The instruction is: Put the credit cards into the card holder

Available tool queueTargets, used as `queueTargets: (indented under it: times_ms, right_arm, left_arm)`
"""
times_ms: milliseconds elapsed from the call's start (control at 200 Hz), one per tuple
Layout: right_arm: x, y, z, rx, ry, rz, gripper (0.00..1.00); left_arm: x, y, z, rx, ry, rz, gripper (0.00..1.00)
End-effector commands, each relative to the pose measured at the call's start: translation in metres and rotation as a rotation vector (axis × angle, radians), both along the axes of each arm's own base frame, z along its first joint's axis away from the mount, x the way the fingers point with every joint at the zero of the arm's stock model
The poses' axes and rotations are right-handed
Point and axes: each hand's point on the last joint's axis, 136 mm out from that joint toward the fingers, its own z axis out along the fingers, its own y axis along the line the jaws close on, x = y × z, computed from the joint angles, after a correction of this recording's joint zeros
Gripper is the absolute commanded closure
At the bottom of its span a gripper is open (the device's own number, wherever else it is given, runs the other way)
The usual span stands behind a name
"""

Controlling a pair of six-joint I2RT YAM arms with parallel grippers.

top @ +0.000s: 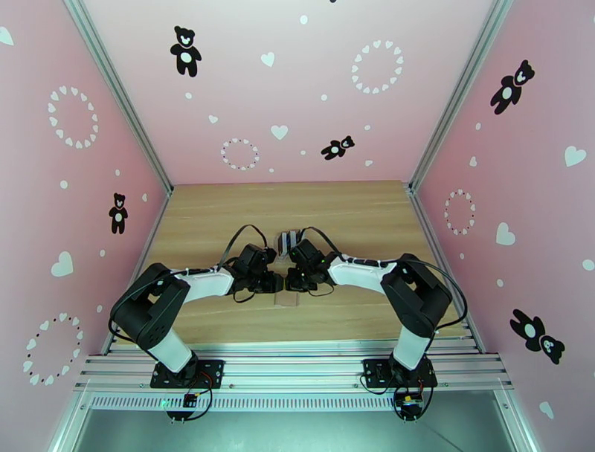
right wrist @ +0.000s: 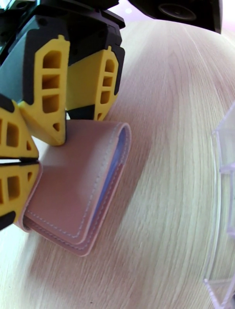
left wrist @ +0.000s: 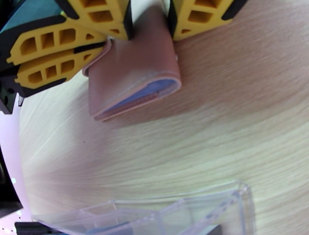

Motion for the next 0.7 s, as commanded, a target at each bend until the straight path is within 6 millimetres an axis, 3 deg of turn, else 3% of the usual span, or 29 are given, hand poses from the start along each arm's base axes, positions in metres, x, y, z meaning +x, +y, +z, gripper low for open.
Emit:
queueTargets:
  times_ms: [0, 441, 691]
  right_arm:
    - [-0.011, -0.014, -0.012, -0.062, 0.019, 0.004, 0.83]
    - [-0.006, -0.011, 0.020, -0.016, -0.032, 0.004, 0.72]
    - [-0.008, -0.005, 0.021, 0.018, -0.027, 0.008, 0.84]
  left_arm:
    - [-0.009, 0.006, -0.019, 0.051, 0.053, -0.011, 0.66]
    - [-0.006, 0.010, -0.015, 0.037, 0.046, 0.006, 0.66]
    - [0.003, 0.022, -0.003, 0.014, 0.007, 0.062, 0.65]
